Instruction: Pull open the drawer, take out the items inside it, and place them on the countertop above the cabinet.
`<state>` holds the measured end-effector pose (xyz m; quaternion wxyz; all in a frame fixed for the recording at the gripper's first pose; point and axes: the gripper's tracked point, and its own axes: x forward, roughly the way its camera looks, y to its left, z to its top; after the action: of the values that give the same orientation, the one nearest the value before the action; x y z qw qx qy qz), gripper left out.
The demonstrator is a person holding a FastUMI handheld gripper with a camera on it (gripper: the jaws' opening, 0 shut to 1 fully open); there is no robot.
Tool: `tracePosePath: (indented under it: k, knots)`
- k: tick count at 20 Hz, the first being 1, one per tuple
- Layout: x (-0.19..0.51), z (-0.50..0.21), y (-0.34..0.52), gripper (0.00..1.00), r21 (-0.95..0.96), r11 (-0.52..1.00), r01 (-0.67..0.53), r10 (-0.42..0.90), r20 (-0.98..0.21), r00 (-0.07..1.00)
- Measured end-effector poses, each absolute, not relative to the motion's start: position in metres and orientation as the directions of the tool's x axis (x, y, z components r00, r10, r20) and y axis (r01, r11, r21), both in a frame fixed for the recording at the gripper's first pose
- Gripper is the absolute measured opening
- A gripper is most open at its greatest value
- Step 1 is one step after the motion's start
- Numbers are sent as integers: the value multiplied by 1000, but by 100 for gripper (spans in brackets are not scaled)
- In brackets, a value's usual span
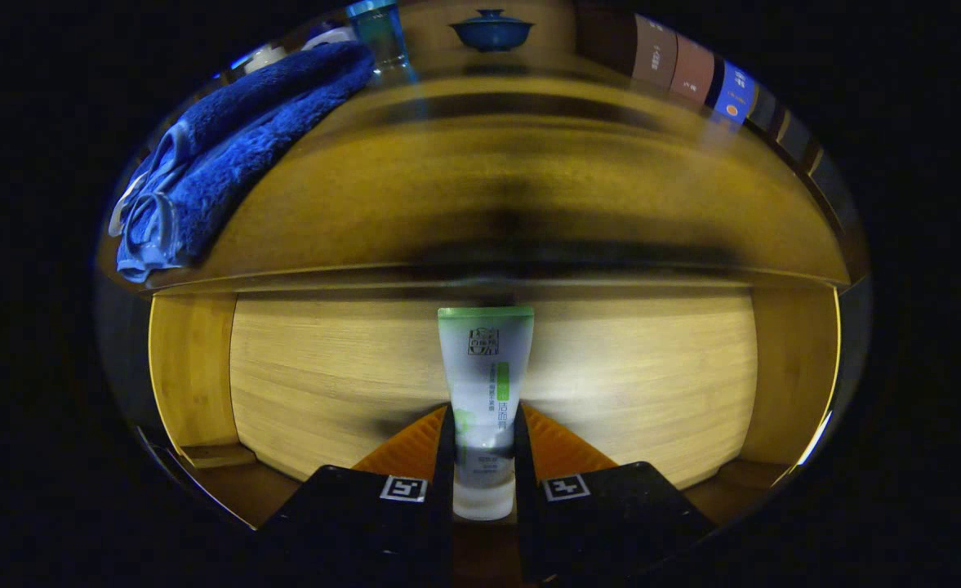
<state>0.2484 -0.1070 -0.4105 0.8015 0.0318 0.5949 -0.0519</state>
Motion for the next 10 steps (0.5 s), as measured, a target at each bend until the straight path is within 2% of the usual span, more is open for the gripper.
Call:
tracePosePath:
  k: [2, 10]
  knots:
    - [246, -406, -105, 36, -32, 995, 98, -59, -954, 294]
    - [220, -348, -94, 37, 93, 989, 115, 48, -936, 348]
